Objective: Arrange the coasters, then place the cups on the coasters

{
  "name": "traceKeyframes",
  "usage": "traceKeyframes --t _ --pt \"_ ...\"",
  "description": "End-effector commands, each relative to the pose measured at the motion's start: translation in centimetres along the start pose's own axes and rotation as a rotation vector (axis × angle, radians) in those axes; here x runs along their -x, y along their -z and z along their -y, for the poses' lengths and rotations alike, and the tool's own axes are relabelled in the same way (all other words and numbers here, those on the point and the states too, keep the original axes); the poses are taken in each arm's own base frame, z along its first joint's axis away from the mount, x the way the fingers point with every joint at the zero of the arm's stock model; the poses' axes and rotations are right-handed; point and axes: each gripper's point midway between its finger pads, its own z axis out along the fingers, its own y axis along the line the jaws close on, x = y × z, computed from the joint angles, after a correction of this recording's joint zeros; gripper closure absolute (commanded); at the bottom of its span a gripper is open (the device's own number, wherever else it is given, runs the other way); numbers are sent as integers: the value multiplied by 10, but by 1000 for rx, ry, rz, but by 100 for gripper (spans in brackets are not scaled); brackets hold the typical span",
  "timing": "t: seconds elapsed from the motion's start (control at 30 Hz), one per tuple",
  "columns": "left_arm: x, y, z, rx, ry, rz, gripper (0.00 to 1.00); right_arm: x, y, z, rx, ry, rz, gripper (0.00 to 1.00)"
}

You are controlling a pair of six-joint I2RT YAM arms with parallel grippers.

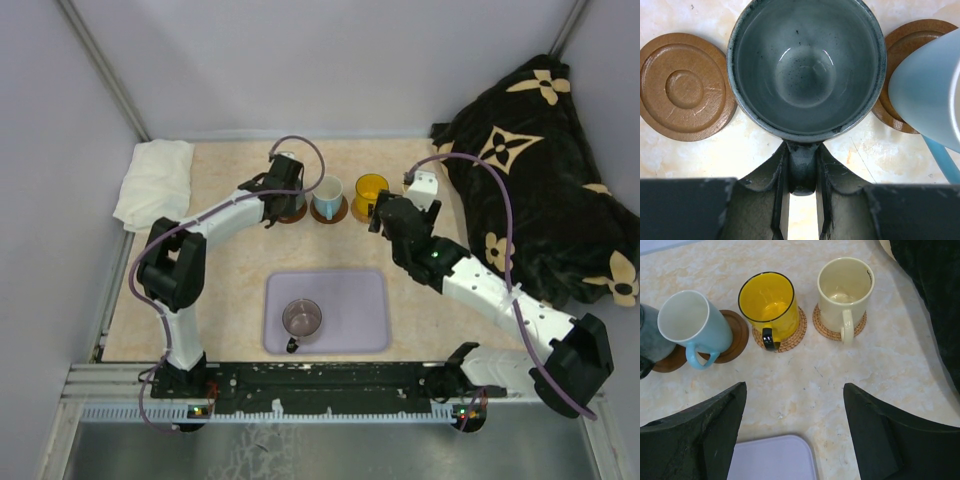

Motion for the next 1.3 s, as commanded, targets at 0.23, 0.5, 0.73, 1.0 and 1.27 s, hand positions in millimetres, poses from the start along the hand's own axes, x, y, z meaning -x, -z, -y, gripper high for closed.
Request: traceKeyframes --t 0.23,0.5,0.73,1.0,1.27 --pt "19 7 -1 -3 78 79 100 19 3 -9 21 -62 37 22" --pt "13 4 0 -10 87 74 100 16 3 -10 25 -65 29 22" --pt "8 6 -3 -4 96 56 96 15 2 -12 34 -67 25 22" --pt "-4 8 -6 8 111 14 77 14 2 -14 44 -71 22 22" --pt "-7 12 -10 21 117 10 61 11 2 -16 54 -75 13 22"
